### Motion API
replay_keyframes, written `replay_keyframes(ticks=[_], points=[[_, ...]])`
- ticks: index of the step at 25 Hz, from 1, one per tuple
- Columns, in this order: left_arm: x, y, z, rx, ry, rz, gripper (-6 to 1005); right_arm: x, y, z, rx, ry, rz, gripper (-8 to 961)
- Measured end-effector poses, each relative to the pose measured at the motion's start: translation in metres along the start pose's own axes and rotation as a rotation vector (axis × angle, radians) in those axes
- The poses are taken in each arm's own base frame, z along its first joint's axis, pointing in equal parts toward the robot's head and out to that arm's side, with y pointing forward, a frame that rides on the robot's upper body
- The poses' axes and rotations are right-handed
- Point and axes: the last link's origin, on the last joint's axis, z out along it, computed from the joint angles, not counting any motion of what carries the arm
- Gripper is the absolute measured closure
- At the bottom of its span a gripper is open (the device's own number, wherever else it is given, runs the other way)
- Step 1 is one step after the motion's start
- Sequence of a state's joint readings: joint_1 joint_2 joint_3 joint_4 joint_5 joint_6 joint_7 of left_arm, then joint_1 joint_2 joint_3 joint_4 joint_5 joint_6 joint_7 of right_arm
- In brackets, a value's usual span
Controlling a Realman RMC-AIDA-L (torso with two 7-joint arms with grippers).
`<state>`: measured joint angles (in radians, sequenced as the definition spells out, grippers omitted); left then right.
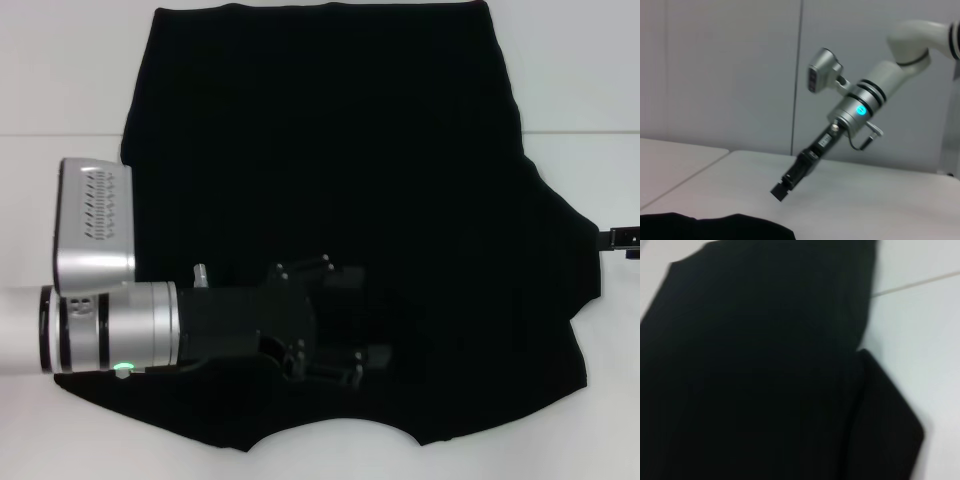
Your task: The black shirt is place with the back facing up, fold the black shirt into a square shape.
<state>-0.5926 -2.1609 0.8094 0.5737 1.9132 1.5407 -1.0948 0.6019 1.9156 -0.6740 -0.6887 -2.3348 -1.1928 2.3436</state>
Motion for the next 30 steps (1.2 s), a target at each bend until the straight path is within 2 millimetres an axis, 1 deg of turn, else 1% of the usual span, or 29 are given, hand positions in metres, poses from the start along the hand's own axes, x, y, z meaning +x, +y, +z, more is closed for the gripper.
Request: replay_keyframes(ticks=[7,12,22,30], points=[[-0.006,0.000,0.005,-0.009,-0.058,0.013,49,0.000,0.002,0.012,0.036,-0.026,0.021,339],[-0.007,-0.001,0.006,-0.007,-0.066,0.010,49,0.006,0.005,0.022,0.038,0.002,0.020,339],[-0.007,-0.001,0.007,-0.006,-0.062,0.010,49,0.013,0.001,0.025,0.058,0.012,0.021,339],[-0.006,-0.001,0.007,-0.004,-0.059,0.008,49,0.018,0.003,0.035,0.064,0.016,0.024,356]])
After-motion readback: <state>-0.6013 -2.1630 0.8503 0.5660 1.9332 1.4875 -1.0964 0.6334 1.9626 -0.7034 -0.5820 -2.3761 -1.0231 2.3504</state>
